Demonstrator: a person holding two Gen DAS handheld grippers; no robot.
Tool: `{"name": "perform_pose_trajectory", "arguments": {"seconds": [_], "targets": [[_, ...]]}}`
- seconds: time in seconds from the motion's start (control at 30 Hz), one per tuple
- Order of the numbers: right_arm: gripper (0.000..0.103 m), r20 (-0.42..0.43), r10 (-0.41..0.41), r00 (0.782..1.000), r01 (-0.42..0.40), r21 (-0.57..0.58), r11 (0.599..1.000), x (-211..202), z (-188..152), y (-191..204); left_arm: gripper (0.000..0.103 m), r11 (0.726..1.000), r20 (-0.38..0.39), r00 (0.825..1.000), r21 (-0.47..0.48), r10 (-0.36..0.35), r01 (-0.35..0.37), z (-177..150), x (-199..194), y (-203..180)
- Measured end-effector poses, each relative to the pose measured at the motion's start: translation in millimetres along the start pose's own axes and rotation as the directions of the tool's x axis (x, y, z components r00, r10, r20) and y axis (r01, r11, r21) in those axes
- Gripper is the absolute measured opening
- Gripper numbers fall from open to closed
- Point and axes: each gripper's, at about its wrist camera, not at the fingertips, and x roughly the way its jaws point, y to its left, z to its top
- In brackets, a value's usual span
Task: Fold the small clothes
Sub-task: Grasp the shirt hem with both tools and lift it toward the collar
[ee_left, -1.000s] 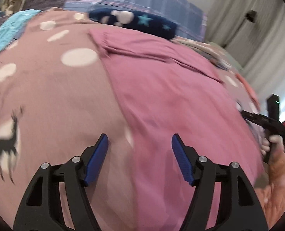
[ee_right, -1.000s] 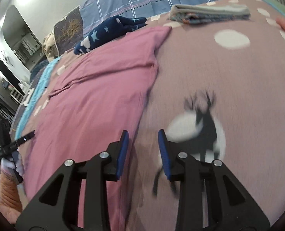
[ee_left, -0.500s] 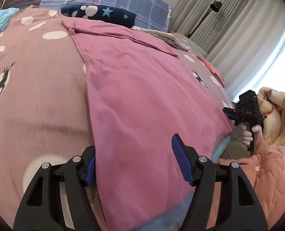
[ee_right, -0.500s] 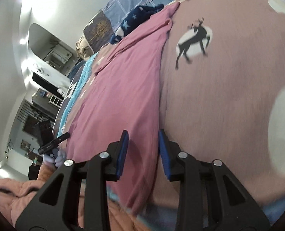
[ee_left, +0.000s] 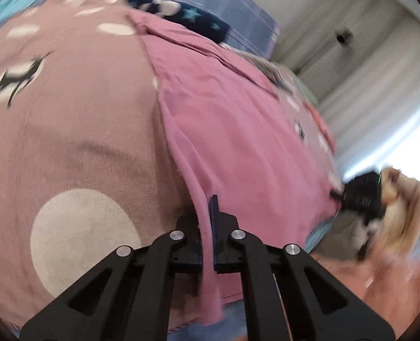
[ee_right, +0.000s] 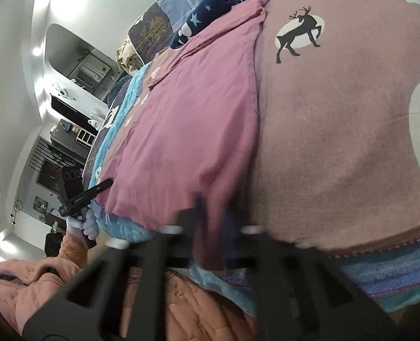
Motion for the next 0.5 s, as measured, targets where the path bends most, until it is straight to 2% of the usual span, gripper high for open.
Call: {"name": "perform_pose_trajectory", "arguments": {"seconds": [0.07, 0.13, 0.2, 0.33, 0.37, 0.4, 0.43, 0.5], "targets": [[0.005, 0.041, 0.051, 0.998, -0.052, 0.029, 0.998, -11.3, -2.4, 0.8, 0.002, 0.999, 0.075, 0.997, 0.027, -0.034, 0.032, 7.8, -11.8, -16.8], [0.004, 0.102, 0.125, 0.987, -0.130, 0.039, 0.991, -22.6, 5.5, 5.3, 0.002, 0.995, 0.151, 0.985, 0.068, -0.079, 0.069, 18.8, -27.4, -37.4], [0.004, 0.175, 0.201, 0.964, -0.207, 0.017, 0.978, -40.1, 16.8, 16.3, 0.002, 0.989, 0.226, 0.967, 0.117, -0.117, 0.092, 31.2, -46.8, -60.2], [0.004, 0.299, 0.298, 0.906, -0.280, -0.105, 0.954, -84.7, 33.2, 48.9, 0.001, 0.976, 0.346, 0.920, 0.171, -0.187, 0.134, 42.9, -87.0, -92.7], [0.003, 0.333, 0.318, 0.888, -0.285, -0.146, 0.947, -100.4, 32.8, 59.5, 0.001, 0.969, 0.373, 0.901, 0.186, -0.220, 0.160, 39.9, -101.0, -100.4], [0.003, 0.348, 0.330, 0.878, -0.288, -0.167, 0.943, -109.5, 31.0, 65.3, 0.001, 0.965, 0.387, 0.891, 0.196, -0.239, 0.174, 37.3, -107.9, -104.5], [0.003, 0.365, 0.341, 0.866, -0.287, -0.195, 0.938, -121.3, 27.4, 72.4, 0.002, 0.959, 0.416, 0.870, 0.214, -0.263, 0.187, 30.0, -122.6, -111.8], [0.003, 0.414, 0.371, 0.832, -0.277, -0.269, 0.922, -151.2, 12.8, 86.3, 0.002, 0.957, 0.460, 0.848, 0.237, -0.263, 0.168, 18.0, -139.9, -120.4]]}}
